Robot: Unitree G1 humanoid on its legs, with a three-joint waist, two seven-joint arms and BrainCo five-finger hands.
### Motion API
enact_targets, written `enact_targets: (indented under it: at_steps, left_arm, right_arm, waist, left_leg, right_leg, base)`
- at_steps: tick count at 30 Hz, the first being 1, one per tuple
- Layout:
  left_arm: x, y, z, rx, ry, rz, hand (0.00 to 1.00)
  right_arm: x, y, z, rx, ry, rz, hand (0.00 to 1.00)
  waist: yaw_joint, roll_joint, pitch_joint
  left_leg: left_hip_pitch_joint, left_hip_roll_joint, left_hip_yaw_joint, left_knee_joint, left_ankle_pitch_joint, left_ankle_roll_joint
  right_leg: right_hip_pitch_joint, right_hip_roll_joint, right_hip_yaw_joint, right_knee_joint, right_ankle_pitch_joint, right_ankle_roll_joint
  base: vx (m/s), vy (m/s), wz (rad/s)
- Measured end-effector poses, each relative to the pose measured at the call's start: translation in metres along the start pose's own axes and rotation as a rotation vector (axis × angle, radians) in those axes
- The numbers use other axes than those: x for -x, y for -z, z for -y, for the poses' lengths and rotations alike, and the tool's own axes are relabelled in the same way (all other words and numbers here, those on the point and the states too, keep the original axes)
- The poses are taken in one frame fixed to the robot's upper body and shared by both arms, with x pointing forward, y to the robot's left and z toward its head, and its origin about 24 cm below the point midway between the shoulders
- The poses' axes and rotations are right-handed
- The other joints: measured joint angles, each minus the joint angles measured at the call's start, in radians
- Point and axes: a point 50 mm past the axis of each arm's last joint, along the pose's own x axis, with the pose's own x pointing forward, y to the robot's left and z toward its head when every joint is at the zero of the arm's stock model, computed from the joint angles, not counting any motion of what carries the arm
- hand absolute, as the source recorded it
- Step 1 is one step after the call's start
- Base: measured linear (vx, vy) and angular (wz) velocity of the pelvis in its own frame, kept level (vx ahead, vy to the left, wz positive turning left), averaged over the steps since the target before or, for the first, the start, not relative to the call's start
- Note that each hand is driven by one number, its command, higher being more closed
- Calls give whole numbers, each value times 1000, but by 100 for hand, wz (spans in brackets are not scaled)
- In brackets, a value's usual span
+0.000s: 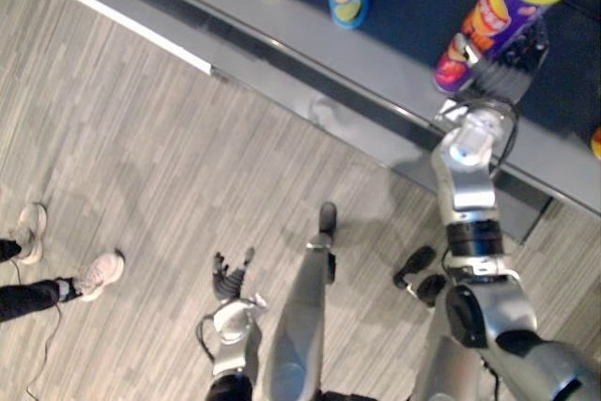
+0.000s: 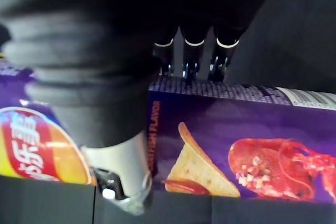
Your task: Put the gum and the chips on the shelf.
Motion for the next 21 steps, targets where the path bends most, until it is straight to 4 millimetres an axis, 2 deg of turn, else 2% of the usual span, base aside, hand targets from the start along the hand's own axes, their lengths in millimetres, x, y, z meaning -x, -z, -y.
enact_targets:
  at_steps: [11, 15, 18, 21]
  left_arm:
    - [1, 2, 0, 35, -6, -16, 0]
    - [1, 4, -1, 31, -7, -25, 0]
    - [3, 14, -3, 12, -12, -64, 0]
    - [5, 23, -4, -9, -5, -104, 0]
  right_arm:
    - [12, 24, 0, 51, -20, -89, 0]
    - [28, 41, 1, 94, -62, -146, 0]
    - [41, 55, 2, 115, -85, -203, 0]
    - [56, 71, 8, 168, -120, -254, 0]
  waist:
    - [-5, -4, -3]
    - [-7, -7, -5]
    - [-28, -10, -15]
    - [-29, -17, -20]
  left_leg:
    - [-14, 10, 8, 47, -10, -3]
    - [18, 30, 24, 66, -25, -3]
    - [54, 44, 30, 62, -33, -2]
    - [99, 61, 50, 50, -41, -10]
  right_leg:
    - [-12, 5, 17, 21, -2, -2]
    - [14, 23, 35, 18, -2, -2]
    - [47, 41, 41, 1, -2, -2]
    - [79, 61, 56, -19, 2, 4]
  base:
    - [31, -45, -4]
    - [19, -58, -17]
    - [19, -70, -15]
    - [27, -72, -22]
